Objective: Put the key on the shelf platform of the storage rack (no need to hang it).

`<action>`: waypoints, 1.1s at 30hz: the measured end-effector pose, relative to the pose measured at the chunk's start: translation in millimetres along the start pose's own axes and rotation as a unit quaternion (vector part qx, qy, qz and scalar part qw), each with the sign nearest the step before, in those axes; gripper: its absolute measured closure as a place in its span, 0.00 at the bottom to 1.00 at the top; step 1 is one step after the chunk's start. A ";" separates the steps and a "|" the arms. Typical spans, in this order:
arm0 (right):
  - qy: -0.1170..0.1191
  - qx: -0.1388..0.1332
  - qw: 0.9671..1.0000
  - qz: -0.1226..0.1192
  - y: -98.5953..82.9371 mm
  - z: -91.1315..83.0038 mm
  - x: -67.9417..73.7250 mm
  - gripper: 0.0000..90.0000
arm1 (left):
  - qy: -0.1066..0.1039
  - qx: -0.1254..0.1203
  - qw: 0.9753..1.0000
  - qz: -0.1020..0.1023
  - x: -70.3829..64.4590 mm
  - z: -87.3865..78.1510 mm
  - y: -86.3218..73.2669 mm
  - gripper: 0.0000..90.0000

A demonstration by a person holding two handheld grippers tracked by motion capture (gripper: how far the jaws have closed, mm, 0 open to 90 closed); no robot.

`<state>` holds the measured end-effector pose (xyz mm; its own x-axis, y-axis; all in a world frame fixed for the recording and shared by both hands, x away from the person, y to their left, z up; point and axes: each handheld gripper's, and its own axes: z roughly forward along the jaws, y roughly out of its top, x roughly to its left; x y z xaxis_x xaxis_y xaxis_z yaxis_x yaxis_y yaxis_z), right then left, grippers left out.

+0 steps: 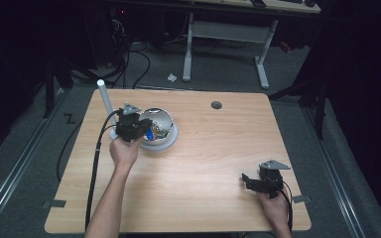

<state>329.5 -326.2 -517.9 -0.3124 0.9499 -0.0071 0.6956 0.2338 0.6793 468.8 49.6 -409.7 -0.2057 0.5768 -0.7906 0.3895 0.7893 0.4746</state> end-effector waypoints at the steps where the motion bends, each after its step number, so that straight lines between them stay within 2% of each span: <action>1: 0.000 0.000 1.000 0.000 0.0 0.0 0.0 0.21 | 0.005 0.000 1.000 -0.006 -0.2 1.1 -0.9 0.91; 6: 0.000 0.000 1.000 0.000 0.0 0.0 0.0 0.21 | 0.010 0.000 1.000 -0.008 4.3 7.5 -3.5 0.92; 10: 0.000 0.000 1.000 0.000 0.0 0.0 0.0 0.21 | 0.019 0.002 1.000 -0.004 9.3 13.9 -6.0 0.92; 13: 0.000 0.000 1.000 0.000 0.0 0.0 0.0 0.21 | 0.027 0.002 1.000 -0.009 12.6 17.2 -6.5 0.93; 21: 0.000 0.000 1.000 0.000 0.0 0.0 0.0 0.21 | 0.038 0.002 0.999 -0.014 16.8 24.8 -4.0 0.93; 23: 0.000 0.000 1.000 0.000 0.0 0.0 0.0 0.21 | 0.044 0.001 0.999 -0.021 17.4 27.1 -3.4 0.93; 27: 0.000 0.000 1.000 0.000 0.0 0.0 0.0 0.21 | 0.048 0.000 0.999 -0.020 20.5 31.2 -1.5 0.93; 29: 0.000 0.000 1.000 0.000 0.0 0.0 0.0 0.21 | 0.054 0.000 0.998 -0.027 20.6 33.2 -1.6 0.93; 32: 0.000 0.000 1.000 0.000 0.0 0.0 0.0 0.21 | 0.056 -0.003 0.998 -0.019 23.6 36.0 -0.5 0.93; 33: 0.000 0.000 1.000 0.000 0.0 0.0 0.0 0.21 | 0.060 -0.004 0.998 -0.024 23.5 36.8 -0.3 0.93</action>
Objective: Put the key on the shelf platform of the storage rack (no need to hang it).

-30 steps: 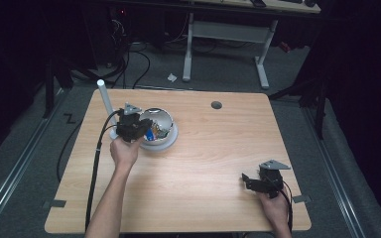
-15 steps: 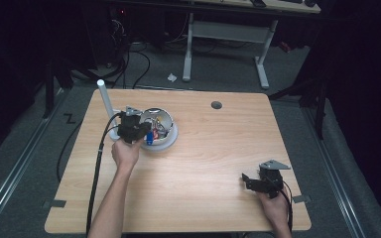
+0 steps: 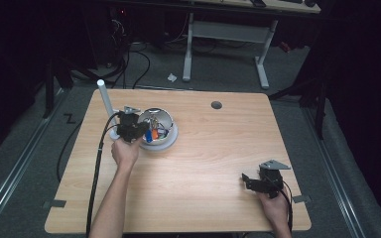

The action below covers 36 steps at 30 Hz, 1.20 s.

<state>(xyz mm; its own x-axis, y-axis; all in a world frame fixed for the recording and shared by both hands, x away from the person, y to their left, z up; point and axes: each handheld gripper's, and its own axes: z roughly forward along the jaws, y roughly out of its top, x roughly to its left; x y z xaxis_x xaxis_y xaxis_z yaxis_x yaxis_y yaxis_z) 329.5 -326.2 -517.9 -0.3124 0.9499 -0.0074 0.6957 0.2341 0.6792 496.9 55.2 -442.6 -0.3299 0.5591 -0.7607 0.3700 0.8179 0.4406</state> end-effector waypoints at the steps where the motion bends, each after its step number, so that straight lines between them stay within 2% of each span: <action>1: 0.000 0.000 1.000 0.000 0.0 0.0 0.0 0.21 | 0.000 -0.001 1.000 0.003 0.7 0.8 0.3 0.93; 7: 0.000 0.000 1.000 0.000 0.0 0.0 0.0 0.21 | 0.013 -0.006 1.000 0.003 2.7 4.0 0.1 0.88; 8: 0.000 0.000 1.000 0.000 0.0 -0.1 0.1 0.21 | 0.013 -0.006 1.000 0.004 3.3 3.8 0.3 0.87; 9: 0.000 0.000 1.000 0.000 0.0 -0.1 0.0 0.21 | 0.009 -0.007 1.000 0.015 4.8 3.6 0.7 0.86; 10: 0.000 0.000 1.000 0.000 0.0 0.0 0.0 0.21 | 0.013 -0.011 1.000 0.006 3.7 2.7 0.5 0.85; 11: 0.000 0.000 1.000 0.000 0.0 0.0 0.0 0.21 | 0.007 -0.012 1.000 0.013 4.5 1.3 1.2 0.82; 12: 0.000 0.000 1.000 0.000 0.0 0.0 0.0 0.21 | 0.008 -0.014 1.000 0.005 3.6 -0.5 1.6 0.79; 14: 0.000 0.000 1.000 0.000 0.0 0.0 0.0 0.21 | 0.000 -0.018 1.000 0.009 4.0 -3.9 2.8 0.75; 15: 0.000 0.000 1.000 0.000 0.0 0.0 0.0 0.21 | 0.001 -0.020 1.000 0.004 3.0 -5.6 2.5 0.73; 16: 0.000 0.000 1.000 0.000 0.0 0.0 0.0 0.21 | -0.004 -0.022 1.000 0.015 3.8 -7.2 2.7 0.71; 17: 0.000 0.000 1.000 0.000 0.0 -0.1 0.0 0.21 | -0.004 -0.025 1.000 0.016 3.5 -9.1 2.8 0.69; 20: 0.000 0.000 1.000 0.000 0.0 0.0 0.0 0.21 | -0.006 -0.033 0.999 0.007 2.6 -15.9 4.3 0.64; 21: 0.000 0.000 1.000 0.000 0.0 0.0 -0.1 0.21 | -0.010 -0.033 0.999 0.010 3.0 -18.3 5.2 0.63; 28: 0.000 0.000 1.000 0.000 0.0 0.0 0.1 0.21 | -0.020 -0.036 0.999 0.012 4.0 -34.6 8.1 0.60; 31: 0.000 0.000 1.000 0.000 0.0 0.0 0.0 0.21 | -0.029 -0.037 0.999 0.023 5.4 -40.7 9.4 0.59; 32: 0.000 0.000 1.000 0.000 0.0 0.0 0.0 0.21 | -0.027 -0.038 0.999 0.015 4.5 -43.2 9.4 0.59; 33: 0.000 0.000 1.000 0.000 0.0 0.0 0.0 0.21 | -0.032 -0.036 0.999 0.022 5.5 -45.4 10.1 0.58; 36: 0.000 0.000 1.000 0.000 0.0 0.0 0.0 0.21 | -0.034 -0.037 0.999 0.018 4.7 -51.0 11.0 0.57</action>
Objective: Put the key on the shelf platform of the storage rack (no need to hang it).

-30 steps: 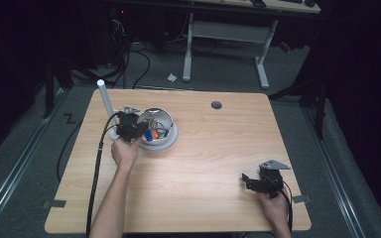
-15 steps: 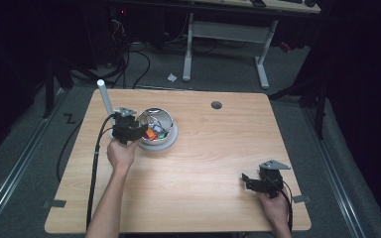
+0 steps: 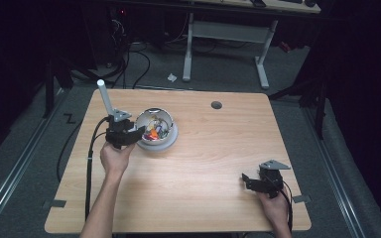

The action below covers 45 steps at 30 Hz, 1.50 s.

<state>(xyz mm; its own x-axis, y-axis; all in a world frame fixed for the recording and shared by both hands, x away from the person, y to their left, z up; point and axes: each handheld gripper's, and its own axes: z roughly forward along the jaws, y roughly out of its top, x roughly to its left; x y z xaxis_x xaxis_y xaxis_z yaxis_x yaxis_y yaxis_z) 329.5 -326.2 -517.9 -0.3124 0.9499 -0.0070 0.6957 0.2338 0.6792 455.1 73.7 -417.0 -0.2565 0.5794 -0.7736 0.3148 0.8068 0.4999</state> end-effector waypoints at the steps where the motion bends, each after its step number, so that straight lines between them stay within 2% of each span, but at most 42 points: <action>1: 0.000 0.000 1.000 0.000 0.0 0.0 0.0 0.21 | -0.003 0.000 1.000 0.008 0.8 -1.9 1.0 0.56; 2: 0.000 0.000 1.000 0.000 0.0 0.0 0.0 0.21 | -0.002 0.000 1.000 -0.004 -0.5 -4.8 1.6 0.56; 6: 0.000 0.000 1.000 0.000 0.0 0.1 -0.1 0.21 | -0.009 0.001 1.000 -0.002 0.0 -12.9 3.2 0.54; 7: 0.000 0.000 1.000 0.000 0.0 0.1 -0.1 0.21 | -0.006 0.002 1.000 -0.008 -0.6 -15.0 3.4 0.53; 9: 0.000 0.000 1.000 0.000 0.0 0.1 -0.1 0.21 | -0.012 0.006 1.000 0.003 1.3 -17.6 4.2 0.52; 11: 0.000 0.000 1.000 0.000 0.0 0.1 -0.1 0.21 | -0.009 0.008 1.000 -0.001 1.2 -20.2 4.1 0.52; 12: 0.000 0.000 1.000 0.000 0.0 0.1 -0.1 0.21 | -0.011 0.008 1.000 0.005 2.4 -21.6 4.7 0.52; 15: 0.000 0.000 1.000 0.000 0.0 0.1 -0.1 0.21 | -0.010 0.011 1.000 -0.003 2.7 -25.8 4.9 0.51; 21: 0.000 0.000 1.000 0.000 0.0 0.1 -0.1 0.22 | -0.014 0.013 1.000 0.003 5.2 -33.0 7.9 0.49; 22: 0.000 0.000 1.000 0.000 0.0 0.1 0.0 0.21 | -0.010 0.013 1.000 -0.006 4.7 -34.8 8.7 0.49; 25: 0.000 0.000 1.000 0.000 0.0 0.1 0.0 0.21 | -0.013 0.013 1.000 -0.003 6.7 -38.3 10.1 0.48; 27: 0.000 0.000 1.000 0.000 0.0 0.1 0.0 0.21 | -0.010 0.014 1.000 -0.012 7.1 -40.2 10.3 0.48; 28: 0.000 0.000 1.000 0.000 0.0 0.1 0.0 0.21 | -0.013 0.015 1.000 -0.004 8.9 -40.6 10.7 0.48; 33: 0.000 0.000 1.000 0.000 0.0 0.1 0.0 0.21 | -0.010 0.014 1.000 -0.012 11.4 -44.8 12.7 0.48; 45: 0.000 0.000 1.000 0.000 0.0 0.1 0.0 0.21 | -0.012 0.010 1.000 -0.014 19.1 -57.9 16.2 0.47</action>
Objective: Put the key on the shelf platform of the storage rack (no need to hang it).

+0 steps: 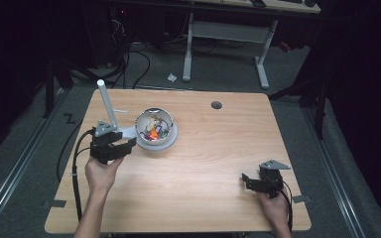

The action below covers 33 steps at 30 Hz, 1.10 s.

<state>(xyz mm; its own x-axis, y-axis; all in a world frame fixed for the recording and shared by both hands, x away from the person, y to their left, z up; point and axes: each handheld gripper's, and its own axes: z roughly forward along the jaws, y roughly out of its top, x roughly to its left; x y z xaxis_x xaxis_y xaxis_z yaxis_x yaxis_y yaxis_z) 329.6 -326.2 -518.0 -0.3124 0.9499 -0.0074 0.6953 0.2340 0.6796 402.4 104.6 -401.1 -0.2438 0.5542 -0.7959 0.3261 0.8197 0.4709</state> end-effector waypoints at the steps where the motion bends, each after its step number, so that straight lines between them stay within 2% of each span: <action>1: 0.000 0.000 1.000 0.000 0.0 0.0 0.0 0.21 | 0.001 0.000 1.000 -0.002 0.5 -1.4 0.2 0.47; 11: 0.000 0.000 1.000 0.000 0.0 0.0 0.0 0.21 | 0.000 -0.006 1.000 -0.011 7.0 -11.7 5.7 0.47; 17: 0.000 0.000 1.000 0.000 0.0 0.0 0.0 0.22 | 0.003 -0.004 1.000 -0.009 11.5 -15.5 6.0 0.47; 20: 0.000 0.000 1.000 0.000 0.0 0.0 0.0 0.22 | 0.008 -0.004 1.000 -0.020 12.5 -17.5 5.3 0.46; 22: 0.000 0.000 1.000 0.000 0.0 0.0 0.0 0.21 | 0.005 -0.003 1.000 -0.014 14.9 -18.3 5.3 0.46; 31: 0.000 0.000 1.000 0.000 0.0 0.0 0.0 0.21 | 0.008 -0.003 1.000 -0.022 20.4 -21.2 3.5 0.46; 32: 0.000 0.000 1.000 0.000 0.0 0.0 0.0 0.21 | 0.006 -0.002 1.000 -0.014 22.3 -21.5 3.3 0.46; 33: 0.000 0.000 1.000 0.000 0.1 0.0 0.1 0.22 | 0.009 -0.003 1.000 -0.020 22.7 -21.5 2.8 0.46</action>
<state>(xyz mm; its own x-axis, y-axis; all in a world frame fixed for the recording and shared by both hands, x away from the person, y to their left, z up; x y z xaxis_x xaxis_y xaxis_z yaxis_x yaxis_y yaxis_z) 329.6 -326.1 -518.0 -0.3117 0.9502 -0.0077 0.6954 0.2336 0.6796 378.1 122.5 -409.6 -0.2728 0.5234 -0.8072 0.3105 0.8421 0.4410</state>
